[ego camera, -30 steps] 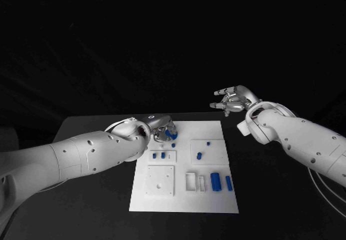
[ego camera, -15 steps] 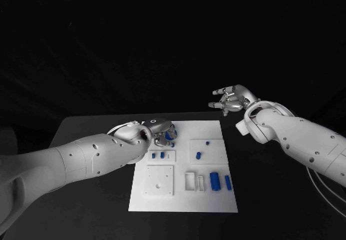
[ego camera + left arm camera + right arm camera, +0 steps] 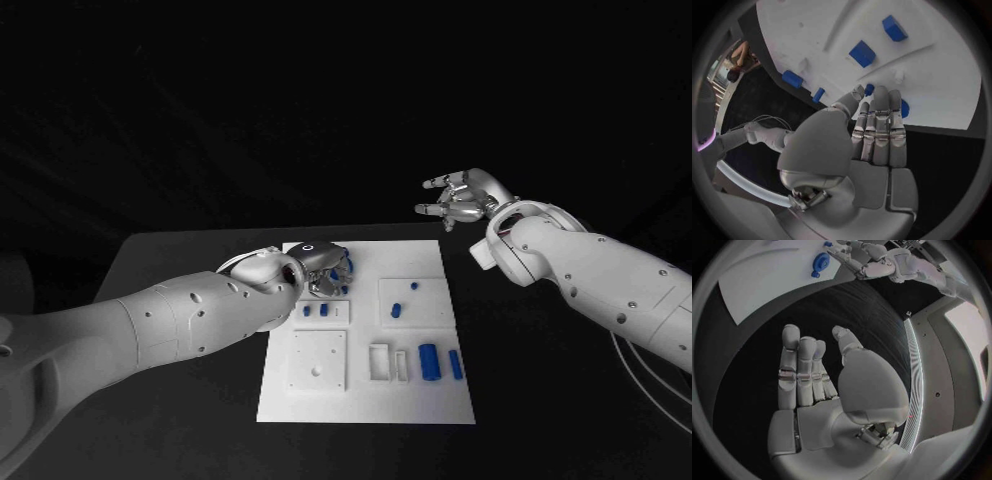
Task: Assemble the parts on the task board
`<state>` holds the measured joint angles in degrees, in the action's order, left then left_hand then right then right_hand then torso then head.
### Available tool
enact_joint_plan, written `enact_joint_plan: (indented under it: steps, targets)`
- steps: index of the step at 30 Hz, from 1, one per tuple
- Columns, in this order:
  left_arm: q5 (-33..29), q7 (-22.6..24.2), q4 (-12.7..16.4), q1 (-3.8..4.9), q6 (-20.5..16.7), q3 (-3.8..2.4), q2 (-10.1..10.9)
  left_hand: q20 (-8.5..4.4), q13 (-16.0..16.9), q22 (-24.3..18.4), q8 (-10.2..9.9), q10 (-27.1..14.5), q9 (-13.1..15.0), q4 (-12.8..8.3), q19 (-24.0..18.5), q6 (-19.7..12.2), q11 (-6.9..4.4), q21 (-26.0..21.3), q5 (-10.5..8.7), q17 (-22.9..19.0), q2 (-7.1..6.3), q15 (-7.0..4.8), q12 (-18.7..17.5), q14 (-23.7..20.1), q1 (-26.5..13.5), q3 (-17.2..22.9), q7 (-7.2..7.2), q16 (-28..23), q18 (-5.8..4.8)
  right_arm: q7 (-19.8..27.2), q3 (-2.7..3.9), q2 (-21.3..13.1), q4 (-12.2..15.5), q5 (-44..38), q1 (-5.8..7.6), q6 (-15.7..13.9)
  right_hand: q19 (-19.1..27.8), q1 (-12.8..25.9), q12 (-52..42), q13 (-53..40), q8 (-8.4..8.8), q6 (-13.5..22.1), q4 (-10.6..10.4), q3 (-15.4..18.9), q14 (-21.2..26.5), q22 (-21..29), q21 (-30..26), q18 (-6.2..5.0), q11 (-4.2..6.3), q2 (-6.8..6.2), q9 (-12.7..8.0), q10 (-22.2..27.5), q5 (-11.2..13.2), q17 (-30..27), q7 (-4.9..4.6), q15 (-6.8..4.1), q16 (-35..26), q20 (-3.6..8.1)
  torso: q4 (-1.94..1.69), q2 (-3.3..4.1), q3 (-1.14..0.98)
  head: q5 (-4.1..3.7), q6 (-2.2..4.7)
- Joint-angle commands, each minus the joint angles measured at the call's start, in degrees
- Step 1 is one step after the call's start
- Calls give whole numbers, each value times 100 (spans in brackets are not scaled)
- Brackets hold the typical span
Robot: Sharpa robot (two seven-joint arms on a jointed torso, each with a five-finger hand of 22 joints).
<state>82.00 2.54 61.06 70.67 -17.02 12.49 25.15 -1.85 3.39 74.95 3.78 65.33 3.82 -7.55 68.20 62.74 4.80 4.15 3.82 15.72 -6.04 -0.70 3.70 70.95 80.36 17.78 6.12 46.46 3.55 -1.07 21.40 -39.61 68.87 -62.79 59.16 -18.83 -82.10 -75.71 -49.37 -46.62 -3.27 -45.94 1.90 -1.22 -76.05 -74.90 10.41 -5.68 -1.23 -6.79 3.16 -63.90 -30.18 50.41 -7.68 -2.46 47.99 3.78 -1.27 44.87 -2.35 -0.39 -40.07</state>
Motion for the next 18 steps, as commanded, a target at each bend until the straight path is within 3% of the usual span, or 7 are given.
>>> enact_joint_plan:
  steps: [1,18]
  targets:
    - [57,114,-65,-33,113,0,-45,-1,-5,101,-20,53,-2,-7,42,69,-3,37,-16,33,-16,-15,-38,-15,-53,64,-16,100,72,60,3,6,13,8,-1,-7,-27,57,-21,5,11,-39,1,-19,25,-104,-22,-71,3,10,3,34,-19,-5,-5,-15,16,-12,8,8,-6,-6,-2]
    - [9,190,-349,-151,77,-2,-181,-53,-5,134,-16,293,0,-79,-43,250,-68,368,-1,47,144,-57,-37,-37,-65,212,-35,345,67,67,3,14,10,11,-1,-6,-31,71,-26,3,10,-61,7,-22,18,-104,-17,-71,6,16,4,28,-23,-3,-3,-18,20,-10,-7,-5,-7,-32,-27]
